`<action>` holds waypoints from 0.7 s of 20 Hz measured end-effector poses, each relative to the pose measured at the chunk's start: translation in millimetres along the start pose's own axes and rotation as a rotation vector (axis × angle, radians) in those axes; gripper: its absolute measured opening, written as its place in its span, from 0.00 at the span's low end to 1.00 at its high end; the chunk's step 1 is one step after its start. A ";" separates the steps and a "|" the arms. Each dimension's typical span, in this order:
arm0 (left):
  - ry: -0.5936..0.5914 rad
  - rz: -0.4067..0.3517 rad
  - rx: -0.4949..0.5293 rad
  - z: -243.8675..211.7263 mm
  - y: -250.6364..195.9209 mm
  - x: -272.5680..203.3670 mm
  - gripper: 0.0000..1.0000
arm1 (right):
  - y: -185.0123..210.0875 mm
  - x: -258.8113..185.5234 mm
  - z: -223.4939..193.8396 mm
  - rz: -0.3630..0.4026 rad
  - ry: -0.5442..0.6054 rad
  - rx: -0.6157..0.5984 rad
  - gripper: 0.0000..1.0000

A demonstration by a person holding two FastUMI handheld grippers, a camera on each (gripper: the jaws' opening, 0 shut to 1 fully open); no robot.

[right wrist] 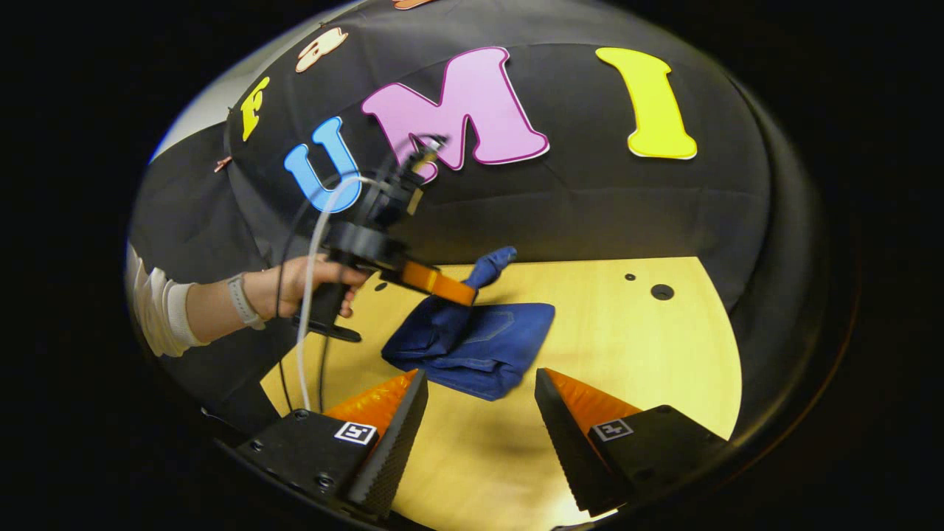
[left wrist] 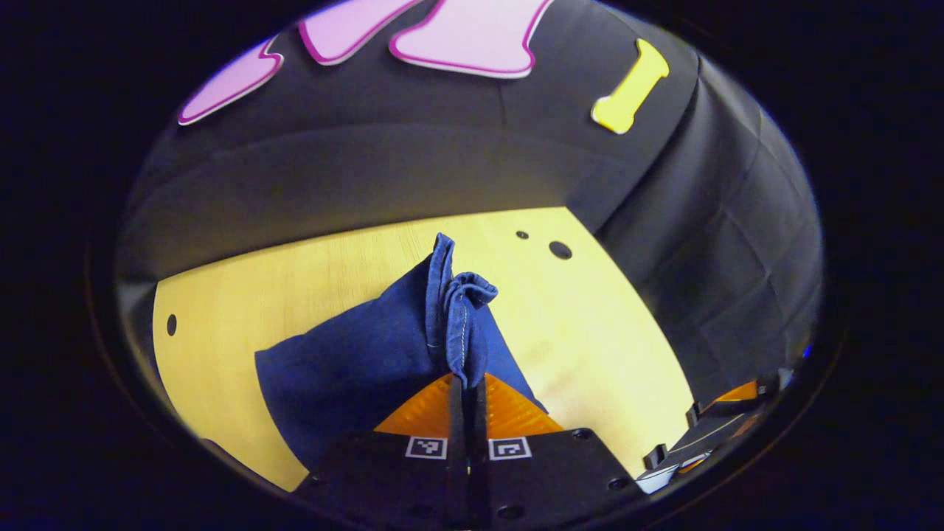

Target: Grasp the waist and the cuffs of the jeans and fold them to make the two legs overlap; first hold the waist and fold one-third of the jeans toward the cuffs, then hold the cuffs and fold the remaining one-third in the same direction to finish folding.

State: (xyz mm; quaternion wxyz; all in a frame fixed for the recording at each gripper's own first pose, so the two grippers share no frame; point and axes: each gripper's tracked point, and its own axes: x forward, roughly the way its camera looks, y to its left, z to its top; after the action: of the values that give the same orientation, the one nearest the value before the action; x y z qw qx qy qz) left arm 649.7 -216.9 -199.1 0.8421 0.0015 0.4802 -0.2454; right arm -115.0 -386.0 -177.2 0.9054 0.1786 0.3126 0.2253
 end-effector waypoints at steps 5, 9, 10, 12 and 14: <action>0.102 0.030 0.043 3.8 -15.8 1.2 0.43 | -8.2 -4.3 -10.1 0.002 0.023 0.011 0.90; -0.087 -0.009 -0.060 43.2 -1.1 -51.7 0.85 | -4.5 -18.9 1.5 -0.007 -0.010 -0.033 0.90; -0.164 -0.014 -0.079 40.9 -5.3 -75.1 0.94 | -1.0 -24.3 6.4 -0.013 -0.027 -0.038 0.90; -0.319 -0.007 -0.095 47.6 2.0 -138.2 0.95 | 11.8 -39.8 17.4 -0.030 -0.075 -0.060 0.90; -0.452 0.017 -0.094 38.8 12.4 -205.9 0.95 | 26.3 -61.6 25.4 -0.067 -0.124 -0.104 0.90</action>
State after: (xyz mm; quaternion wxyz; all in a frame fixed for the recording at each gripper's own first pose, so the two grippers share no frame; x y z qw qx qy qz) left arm 600.1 -130.4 -14.4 0.9294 -0.0888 0.2905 -0.2096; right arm -149.7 -400.7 -116.3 0.9381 0.1343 0.2496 0.1992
